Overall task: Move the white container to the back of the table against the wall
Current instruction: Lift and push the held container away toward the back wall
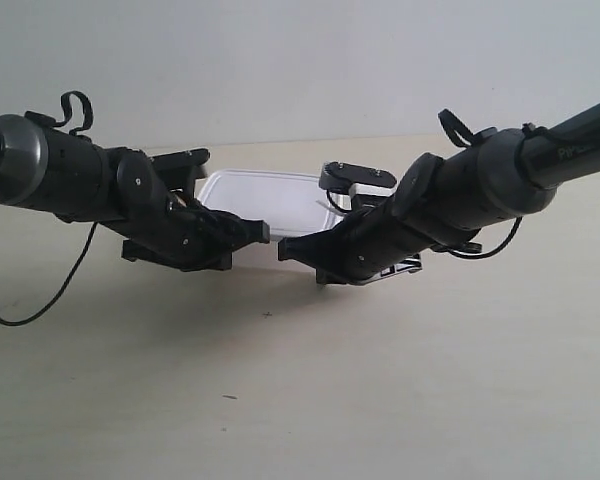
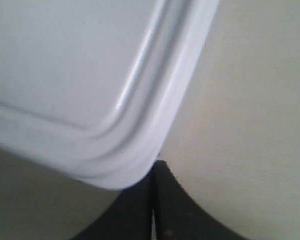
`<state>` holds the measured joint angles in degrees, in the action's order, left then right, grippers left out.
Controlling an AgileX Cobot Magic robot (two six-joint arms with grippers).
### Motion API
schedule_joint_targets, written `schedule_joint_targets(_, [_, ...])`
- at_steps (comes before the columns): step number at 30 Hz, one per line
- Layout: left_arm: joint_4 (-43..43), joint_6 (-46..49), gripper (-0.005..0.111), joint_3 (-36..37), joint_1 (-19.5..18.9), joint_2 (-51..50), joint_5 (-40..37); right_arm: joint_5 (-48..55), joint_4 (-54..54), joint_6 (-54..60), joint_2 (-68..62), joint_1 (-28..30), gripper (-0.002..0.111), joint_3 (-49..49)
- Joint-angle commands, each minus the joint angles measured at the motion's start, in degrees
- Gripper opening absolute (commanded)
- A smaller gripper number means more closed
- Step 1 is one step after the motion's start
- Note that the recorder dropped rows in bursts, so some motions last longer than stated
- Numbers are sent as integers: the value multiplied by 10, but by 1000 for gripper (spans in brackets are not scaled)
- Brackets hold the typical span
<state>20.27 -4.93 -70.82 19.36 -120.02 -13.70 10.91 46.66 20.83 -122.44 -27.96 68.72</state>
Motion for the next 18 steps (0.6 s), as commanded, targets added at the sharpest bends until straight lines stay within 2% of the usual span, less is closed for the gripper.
schedule_joint_targets(1, [-7,2,0,-5,-2,-3,15,-26,-2,1,-3,0,0,3])
schedule_joint_targets(18, [-13,2,0,-10,-13,-18,63,-30,-3,-4,-36,0,0,71])
